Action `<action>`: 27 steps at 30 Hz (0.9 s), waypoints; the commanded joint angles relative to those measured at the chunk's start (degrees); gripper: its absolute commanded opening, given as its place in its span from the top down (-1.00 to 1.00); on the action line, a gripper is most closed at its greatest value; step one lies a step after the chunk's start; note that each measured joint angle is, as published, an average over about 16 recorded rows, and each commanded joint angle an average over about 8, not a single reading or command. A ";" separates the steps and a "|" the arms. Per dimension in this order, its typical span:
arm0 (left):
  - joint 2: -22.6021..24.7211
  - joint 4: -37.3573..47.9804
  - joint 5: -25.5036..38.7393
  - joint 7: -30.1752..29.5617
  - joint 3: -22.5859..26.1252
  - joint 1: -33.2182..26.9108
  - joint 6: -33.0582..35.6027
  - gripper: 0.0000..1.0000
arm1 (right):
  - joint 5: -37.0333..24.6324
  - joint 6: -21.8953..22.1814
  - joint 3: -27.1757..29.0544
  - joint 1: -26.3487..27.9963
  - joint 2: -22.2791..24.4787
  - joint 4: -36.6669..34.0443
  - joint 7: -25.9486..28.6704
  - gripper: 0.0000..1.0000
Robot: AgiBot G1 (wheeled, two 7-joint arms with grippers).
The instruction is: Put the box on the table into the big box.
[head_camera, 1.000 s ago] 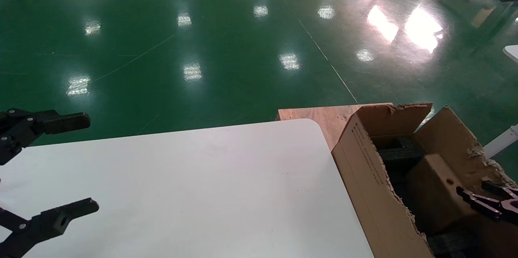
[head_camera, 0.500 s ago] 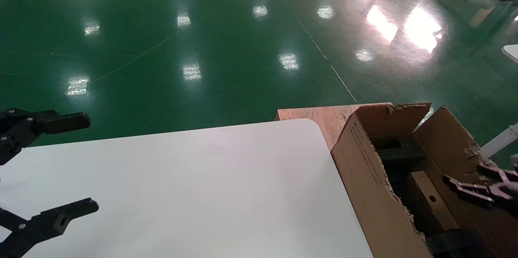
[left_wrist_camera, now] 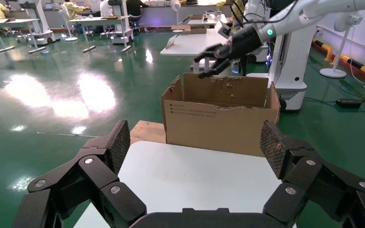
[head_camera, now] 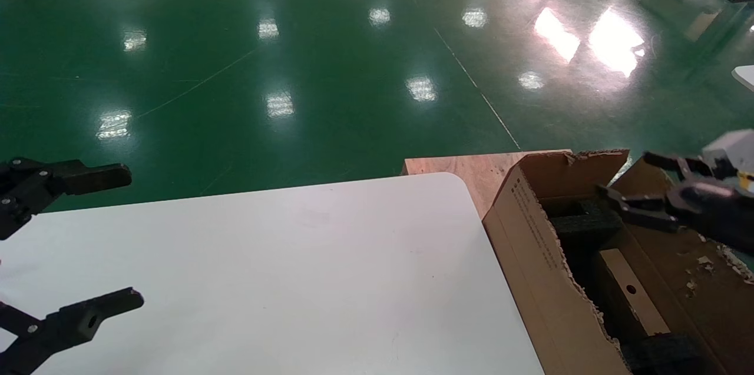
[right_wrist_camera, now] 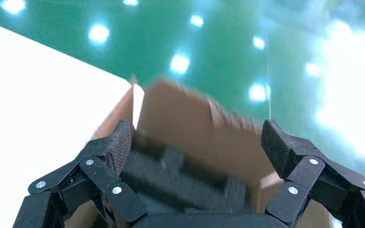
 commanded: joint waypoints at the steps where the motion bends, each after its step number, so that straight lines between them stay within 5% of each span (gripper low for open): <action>1: 0.00 0.00 0.00 0.00 0.00 0.00 0.00 -1.00 | 0.13 -0.07 0.88 0.11 -1.03 1.69 -0.68 -1.00; 10: -0.01 0.01 -0.01 0.00 0.00 0.01 -0.01 -1.00 | 0.40 4.23 2.12 0.09 -6.29 9.07 -3.12 -1.00; 21: -0.01 0.02 -0.01 0.01 0.00 0.01 -0.02 -1.00 | 0.35 4.08 2.91 -0.56 -6.49 8.96 -2.92 -1.00; 27: -0.01 0.02 -0.01 0.01 0.00 0.01 -0.02 -1.00 | -0.74 0.89 10.97 -6.58 -8.88 8.82 -1.40 -1.00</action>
